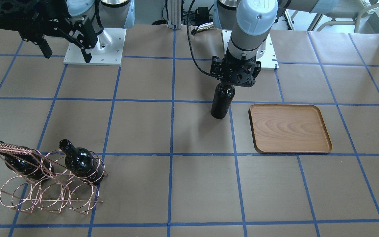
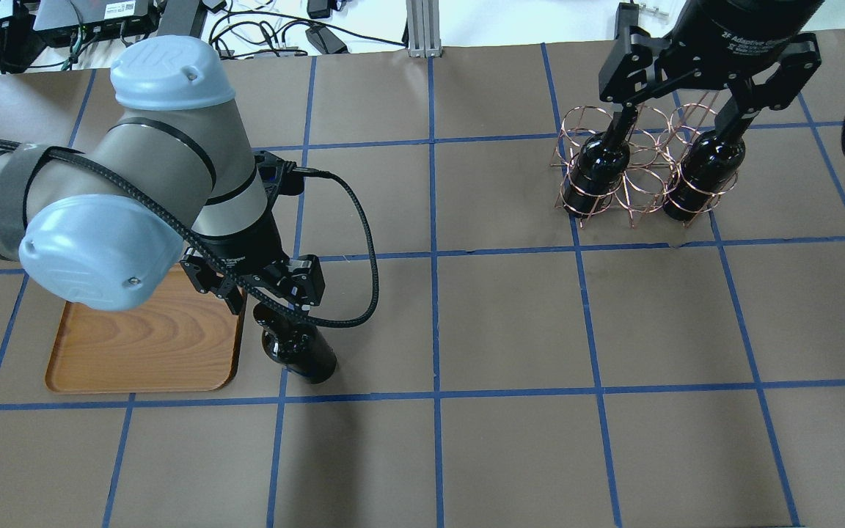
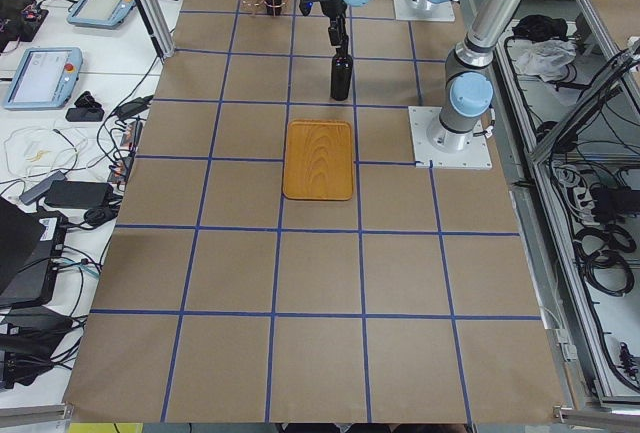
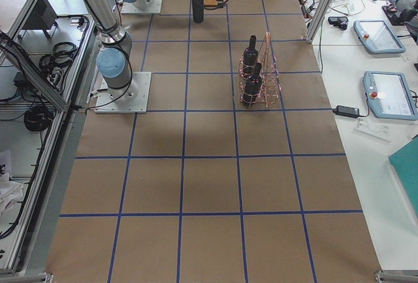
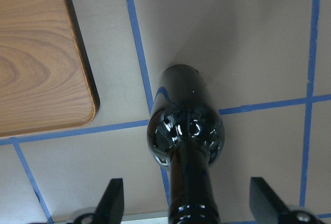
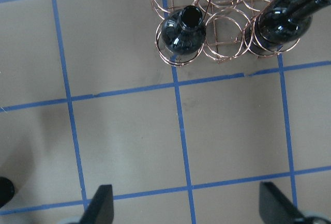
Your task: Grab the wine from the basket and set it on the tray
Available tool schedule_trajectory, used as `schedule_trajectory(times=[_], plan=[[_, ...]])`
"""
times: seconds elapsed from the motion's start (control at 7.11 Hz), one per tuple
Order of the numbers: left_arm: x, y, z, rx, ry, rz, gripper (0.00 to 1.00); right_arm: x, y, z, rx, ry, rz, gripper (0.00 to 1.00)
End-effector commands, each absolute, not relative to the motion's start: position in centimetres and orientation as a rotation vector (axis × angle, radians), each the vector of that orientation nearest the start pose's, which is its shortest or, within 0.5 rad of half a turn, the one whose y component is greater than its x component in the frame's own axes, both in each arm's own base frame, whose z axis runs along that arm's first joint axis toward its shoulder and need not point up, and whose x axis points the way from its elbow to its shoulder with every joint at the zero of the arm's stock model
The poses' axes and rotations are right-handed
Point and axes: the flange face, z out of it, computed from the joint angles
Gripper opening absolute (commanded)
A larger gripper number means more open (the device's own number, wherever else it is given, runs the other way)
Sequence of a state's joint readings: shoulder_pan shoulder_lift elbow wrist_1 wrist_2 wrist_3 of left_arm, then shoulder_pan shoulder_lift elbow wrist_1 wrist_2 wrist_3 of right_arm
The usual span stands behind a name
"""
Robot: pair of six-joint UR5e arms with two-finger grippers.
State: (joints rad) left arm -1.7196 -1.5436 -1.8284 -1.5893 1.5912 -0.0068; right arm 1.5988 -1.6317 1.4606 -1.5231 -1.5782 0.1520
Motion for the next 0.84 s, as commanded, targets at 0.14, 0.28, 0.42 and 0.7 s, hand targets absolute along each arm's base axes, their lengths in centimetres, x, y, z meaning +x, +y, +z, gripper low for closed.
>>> schedule_trajectory(times=[0.14,0.28,0.42,0.7], plan=[[-19.6,-42.0,37.1,0.225,3.069,0.400,0.72,14.9,-47.8,54.9,0.173,3.107,-0.337,1.00],[-19.5,-42.1,37.1,0.221,3.069,0.405,0.68,14.9,-47.7,54.9,0.173,3.108,-0.340,1.00],[-19.4,-42.0,37.1,0.221,3.063,0.411,0.57,14.9,-47.7,54.9,0.173,3.107,-0.340,1.00],[-19.4,-42.0,37.0,0.222,3.059,0.417,0.55,14.8,-47.7,54.1,0.152,3.116,-0.315,1.00]])
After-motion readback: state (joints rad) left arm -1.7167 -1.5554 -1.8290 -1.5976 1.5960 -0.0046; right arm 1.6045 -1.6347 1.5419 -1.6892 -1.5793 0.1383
